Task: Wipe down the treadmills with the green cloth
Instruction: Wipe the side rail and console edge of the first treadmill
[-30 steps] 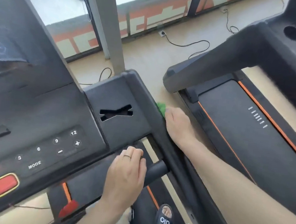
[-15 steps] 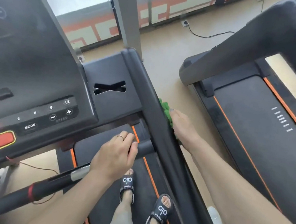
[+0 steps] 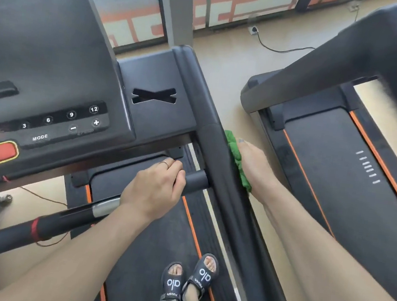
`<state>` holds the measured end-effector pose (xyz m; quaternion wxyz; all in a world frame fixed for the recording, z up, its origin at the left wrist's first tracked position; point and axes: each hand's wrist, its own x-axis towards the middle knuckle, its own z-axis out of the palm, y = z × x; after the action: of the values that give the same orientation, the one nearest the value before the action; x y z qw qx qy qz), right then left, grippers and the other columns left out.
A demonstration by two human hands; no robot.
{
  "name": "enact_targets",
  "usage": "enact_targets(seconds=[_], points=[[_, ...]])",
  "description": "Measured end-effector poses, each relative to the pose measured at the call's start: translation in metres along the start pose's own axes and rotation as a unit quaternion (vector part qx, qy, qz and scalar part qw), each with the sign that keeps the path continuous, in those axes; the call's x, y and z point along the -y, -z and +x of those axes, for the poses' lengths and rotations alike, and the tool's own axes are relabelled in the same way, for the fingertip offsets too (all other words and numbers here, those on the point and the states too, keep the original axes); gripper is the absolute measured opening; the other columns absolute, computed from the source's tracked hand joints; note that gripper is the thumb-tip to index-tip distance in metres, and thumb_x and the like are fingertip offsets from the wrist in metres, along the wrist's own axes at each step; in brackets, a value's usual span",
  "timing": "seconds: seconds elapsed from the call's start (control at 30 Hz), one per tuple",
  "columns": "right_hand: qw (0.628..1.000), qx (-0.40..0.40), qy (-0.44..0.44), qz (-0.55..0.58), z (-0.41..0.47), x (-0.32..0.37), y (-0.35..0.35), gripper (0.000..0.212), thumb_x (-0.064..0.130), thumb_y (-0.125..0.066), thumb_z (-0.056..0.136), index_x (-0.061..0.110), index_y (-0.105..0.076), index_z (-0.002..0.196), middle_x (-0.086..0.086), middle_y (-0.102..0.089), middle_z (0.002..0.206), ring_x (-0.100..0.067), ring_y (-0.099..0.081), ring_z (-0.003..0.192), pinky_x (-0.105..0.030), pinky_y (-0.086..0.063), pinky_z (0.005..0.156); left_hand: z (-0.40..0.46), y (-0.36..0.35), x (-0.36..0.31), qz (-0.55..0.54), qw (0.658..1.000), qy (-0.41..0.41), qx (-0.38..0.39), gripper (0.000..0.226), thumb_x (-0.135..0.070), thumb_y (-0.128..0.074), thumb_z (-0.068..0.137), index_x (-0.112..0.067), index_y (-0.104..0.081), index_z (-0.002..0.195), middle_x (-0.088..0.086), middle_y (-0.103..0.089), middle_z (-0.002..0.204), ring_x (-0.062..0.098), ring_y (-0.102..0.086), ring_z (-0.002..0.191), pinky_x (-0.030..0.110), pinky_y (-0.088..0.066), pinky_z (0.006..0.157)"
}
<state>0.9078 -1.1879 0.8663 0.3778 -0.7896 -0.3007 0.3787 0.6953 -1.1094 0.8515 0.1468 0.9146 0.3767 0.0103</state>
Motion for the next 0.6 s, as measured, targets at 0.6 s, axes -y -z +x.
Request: enact_targets(seconds=[0.6], points=[[0.429,0.205,0.321,-0.819,-0.106,0.007,-0.066,0.040,0.018,-0.043,0.102,0.004,-0.057,0.136,-0.023,-0.057,0.136,-0.044,-0.045,0.131,-0.057,-0.017,0.119,-0.006,0.004,0.007,-0.022,0.999,-0.002,-0.031,0.030,-0.027,-0.024,0.102,-0.017,-0.050,0.090,0.004,-0.061,0.092,0.035,-0.062,0.079,0.040,-0.044,0.061]])
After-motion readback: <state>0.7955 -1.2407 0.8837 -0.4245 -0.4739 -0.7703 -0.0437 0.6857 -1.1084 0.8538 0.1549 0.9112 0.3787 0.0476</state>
